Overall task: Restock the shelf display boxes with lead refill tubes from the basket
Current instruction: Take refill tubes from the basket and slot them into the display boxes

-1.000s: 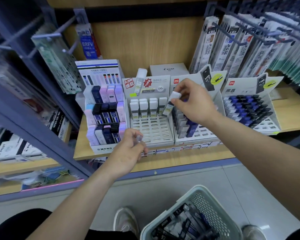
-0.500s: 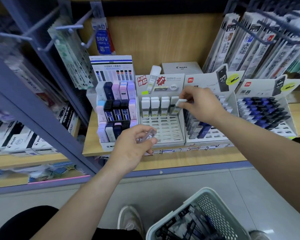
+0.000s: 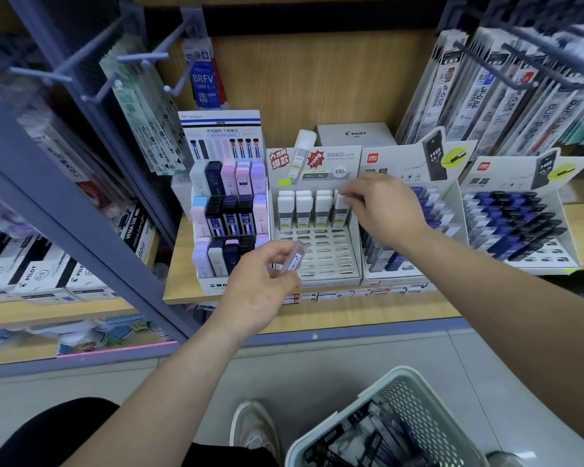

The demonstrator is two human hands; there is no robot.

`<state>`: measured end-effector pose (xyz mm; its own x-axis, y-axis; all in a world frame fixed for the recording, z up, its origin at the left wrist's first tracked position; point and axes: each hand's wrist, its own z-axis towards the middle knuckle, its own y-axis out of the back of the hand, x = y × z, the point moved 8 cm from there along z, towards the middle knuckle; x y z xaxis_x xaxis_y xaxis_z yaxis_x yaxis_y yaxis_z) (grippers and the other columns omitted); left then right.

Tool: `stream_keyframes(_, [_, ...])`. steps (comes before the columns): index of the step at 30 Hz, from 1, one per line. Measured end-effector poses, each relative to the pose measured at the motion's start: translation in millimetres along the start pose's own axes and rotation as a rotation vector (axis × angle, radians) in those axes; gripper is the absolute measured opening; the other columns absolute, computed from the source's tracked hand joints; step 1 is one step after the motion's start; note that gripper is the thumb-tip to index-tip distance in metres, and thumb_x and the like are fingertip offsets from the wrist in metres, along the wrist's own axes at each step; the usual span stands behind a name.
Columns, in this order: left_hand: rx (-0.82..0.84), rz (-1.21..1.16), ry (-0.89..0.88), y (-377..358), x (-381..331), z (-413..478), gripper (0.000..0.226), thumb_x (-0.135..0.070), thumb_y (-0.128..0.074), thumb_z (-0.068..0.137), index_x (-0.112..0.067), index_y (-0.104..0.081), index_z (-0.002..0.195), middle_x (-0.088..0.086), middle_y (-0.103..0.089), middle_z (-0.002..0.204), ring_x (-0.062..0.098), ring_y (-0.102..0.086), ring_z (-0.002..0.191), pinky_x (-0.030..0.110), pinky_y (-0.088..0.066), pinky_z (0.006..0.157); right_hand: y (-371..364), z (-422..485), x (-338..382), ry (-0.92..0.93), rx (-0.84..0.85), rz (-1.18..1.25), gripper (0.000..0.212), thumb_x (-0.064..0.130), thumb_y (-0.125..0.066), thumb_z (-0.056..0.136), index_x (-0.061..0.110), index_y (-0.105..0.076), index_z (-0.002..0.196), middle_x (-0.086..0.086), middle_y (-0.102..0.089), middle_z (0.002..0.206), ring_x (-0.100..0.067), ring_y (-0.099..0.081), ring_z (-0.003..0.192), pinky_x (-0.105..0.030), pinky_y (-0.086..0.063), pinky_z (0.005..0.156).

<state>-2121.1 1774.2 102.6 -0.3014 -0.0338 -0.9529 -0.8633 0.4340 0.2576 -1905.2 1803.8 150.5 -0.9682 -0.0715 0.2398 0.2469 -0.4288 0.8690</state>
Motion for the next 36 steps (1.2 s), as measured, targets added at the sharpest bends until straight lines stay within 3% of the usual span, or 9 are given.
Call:
stream_keyframes(2, [-0.011,-0.026,-0.013,0.5,-2.8,-0.3,0.048,0.001,-0.065,0.090,-0.047,-0.069,0.098,0.003,-0.066,0.108,0.028,-0.070,0.090,0.045,-0.059,0.087,-1.9,0.6,0.0,-0.023,0.025,-0.021,0.017,0.019,-0.063,0.095,0.019,-0.074,0.107,-0.002,-0.072,0.105,-0.027,-0.064,0.098,-0.036,-0.052,0.071])
stream_keyframes(7, [-0.014,-0.120,-0.022,-1.0,-10.0,-2.6,0.038,0.005,-0.062,0.093,-0.032,-0.067,0.097,0.004,-0.068,0.101,0.021,-0.074,0.083,0.028,-0.060,0.076,-2.6,1.7,0.0,-0.062,0.036,-0.026,0.015,0.021,-0.062,0.095,0.020,-0.072,0.105,-0.001,-0.071,0.105,-0.026,-0.063,0.099,-0.036,-0.051,0.072])
stream_keyframes(12, [-0.054,-0.137,-0.030,-0.5,-18.3,-3.7,0.031,0.001,-0.064,0.093,-0.030,-0.067,0.096,0.002,-0.070,0.104,0.016,-0.074,0.080,0.035,-0.060,0.075,2.8,-2.2,3.5,-0.071,0.053,0.009,0.018,0.025,-0.062,0.096,0.018,-0.075,0.107,-0.002,-0.064,0.110,-0.024,-0.059,0.103,-0.037,-0.052,0.075])
stream_keyframes(16, [-0.026,-0.157,-0.048,-9.6,-26.9,-3.3,0.028,0.001,-0.066,0.092,-0.026,-0.069,0.100,0.003,-0.071,0.102,0.020,-0.075,0.079,0.027,-0.059,0.067,25.9,-22.1,24.8,-0.153,0.107,0.439,0.022,0.025,-0.061,0.097,0.021,-0.071,0.116,0.004,-0.067,0.100,-0.013,-0.062,0.084,-0.029,-0.051,0.079])
stream_keyframes(19, [0.013,-0.163,-0.048,-22.0,-31.6,-3.3,0.023,0.001,-0.070,0.089,-0.017,-0.070,0.103,0.007,-0.073,0.098,0.020,-0.074,0.073,0.022,-0.055,0.060,32.4,-50.6,43.8,-0.164,0.275,0.654,0.011,0.017,-0.068,0.094,0.020,-0.074,0.102,0.006,-0.072,0.089,-0.011,-0.067,0.079,-0.024,-0.054,0.077])
stream_keyframes(21, [0.018,-0.160,-0.064,-29.2,-37.3,-4.1,0.024,-0.001,-0.075,0.085,-0.016,-0.070,0.103,0.006,-0.074,0.097,0.024,-0.074,0.075,0.022,-0.053,0.058,37.8,-67.3,37.1,-0.214,0.291,0.715,0.005,0.013,-0.071,0.091,0.017,-0.071,0.093,0.003,-0.071,0.082,-0.016,-0.069,0.074,-0.032,-0.058,0.075])
stream_keyframes(27, [0.070,-0.016,-0.200,-51.2,-57.5,-9.8,0.030,-0.002,-0.081,0.076,-0.026,-0.071,0.090,-0.011,-0.073,0.096,0.009,-0.067,0.094,0.030,-0.053,0.089,51.4,-110.6,1.8,-0.432,0.293,0.941,0.009,0.008,-0.059,0.098,0.010,-0.060,0.090,-0.004,-0.059,0.070,-0.022,-0.058,0.061,-0.031,-0.051,0.061])
stream_keyframes(32, [0.060,-0.117,-0.148,-64.8,-60.1,-11.5,0.022,-0.002,-0.079,0.081,-0.016,-0.069,0.096,-0.002,-0.075,0.085,0.014,-0.071,0.069,0.024,-0.056,0.064,56.9,-129.2,-2.7,-0.420,0.350,0.887,0.013,0.018,-0.056,0.100,0.011,-0.061,0.091,-0.008,-0.064,0.076,-0.022,-0.065,0.065,-0.034,-0.056,0.063])
stream_keyframes(36, [0.042,-0.200,-0.093,-72.8,-59.8,-7.9,0.032,0.000,-0.077,0.082,-0.013,-0.063,0.109,0.009,-0.075,0.088,0.019,-0.071,0.069,0.024,-0.056,0.060,52.2,-134.7,1.6,-0.407,0.405,0.801,0.025,0.013,-0.049,0.104,0.016,-0.061,0.082,-0.002,-0.067,0.079,-0.016,-0.069,0.070,-0.035,-0.056,0.067])
